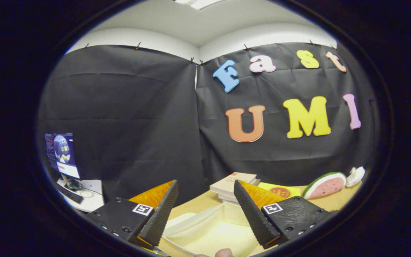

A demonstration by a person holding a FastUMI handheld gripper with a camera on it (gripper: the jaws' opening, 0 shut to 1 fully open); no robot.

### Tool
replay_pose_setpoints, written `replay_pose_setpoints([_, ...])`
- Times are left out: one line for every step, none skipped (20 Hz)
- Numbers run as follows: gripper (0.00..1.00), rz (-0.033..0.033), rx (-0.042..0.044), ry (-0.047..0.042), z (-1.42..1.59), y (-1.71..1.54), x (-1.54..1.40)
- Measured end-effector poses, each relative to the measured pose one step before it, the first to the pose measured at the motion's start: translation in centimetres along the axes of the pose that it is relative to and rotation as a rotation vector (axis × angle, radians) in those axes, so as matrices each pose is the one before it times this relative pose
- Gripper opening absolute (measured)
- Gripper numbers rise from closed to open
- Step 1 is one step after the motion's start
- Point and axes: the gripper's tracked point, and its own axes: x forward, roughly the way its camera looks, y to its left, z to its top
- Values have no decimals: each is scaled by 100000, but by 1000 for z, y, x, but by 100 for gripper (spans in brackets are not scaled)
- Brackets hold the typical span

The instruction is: Open the storage box then place both shoes into the box .Put the left shoe in first, then the right shoe, with the right side of both shoes facing outward in a uniform manner.

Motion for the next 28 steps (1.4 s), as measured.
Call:
replay_pose_setpoints([95, -2913, -1467, -1166, -27, -1711, -1183])
replay_pose_setpoints([95, -2725, -1121, -724, -55, -1778, -1256])
replay_pose_setpoints([95, -3263, -814, -1431, 68, -2031, -1167])
replay_pose_setpoints([95, -3252, -367, -1560, 318, -2094, -1216])
replay_pose_setpoints([95, -3043, 44, -951, 257, -2164, -1096])
replay_pose_setpoints([95, -3013, -81, -394, 37, -2231, -1005])
replay_pose_setpoints([95, -3092, -940, 583, -238, -2312, -874])
replay_pose_setpoints([95, -2670, -1372, 915, -446, -2249, -913])
replay_pose_setpoints([95, -3133, -1134, 551, -447, -2201, -795])
replay_pose_setpoints([95, -3291, -830, 985, -554, -2432, -728])
replay_pose_setpoints([95, -3506, -567, 1235, -833, -2411, -690])
replay_pose_setpoints([95, -3107, -242, 1111, -830, -2407, -535])
replay_pose_setpoints([95, -3355, -194, 1137, -795, -2381, -398])
replay_pose_setpoints([95, -3570, -164, 1484, -918, -2490, -256])
replay_pose_setpoints([95, -3739, -23, 1779, -1070, -2479, -98])
replay_pose_setpoints([95, -2585, 128, 2781, -1364, -2088, -51])
replay_pose_setpoints([95, -2308, 566, 3596, -1635, -1666, 170])
replay_pose_setpoints([95, -1566, 1042, 4380, -1785, -1459, 280])
replay_pose_setpoints([95, -951, 1804, 4953, -1727, -960, 298])
replay_pose_setpoints([96, -9, 2085, 4507, -1522, -638, 420])
replay_pose_setpoints([96, 272, 2478, 4227, -1256, -206, 617])
replay_pose_setpoints([95, 456, 2519, 4172, -1224, -70, 571])
replay_pose_setpoints([95, 105, 1921, 4010, -1198, 41, 583])
replay_pose_setpoints([96, 196, 1504, 3762, -990, 264, 635])
replay_pose_setpoints([96, 928, 1271, 3472, -981, 461, 599])
replay_pose_setpoints([96, 1049, 1539, 2712, -725, 458, 523])
replay_pose_setpoints([96, 98, 1278, 1735, -405, 113, 583])
replay_pose_setpoints([96, -434, 1232, 2160, -305, -12, 528])
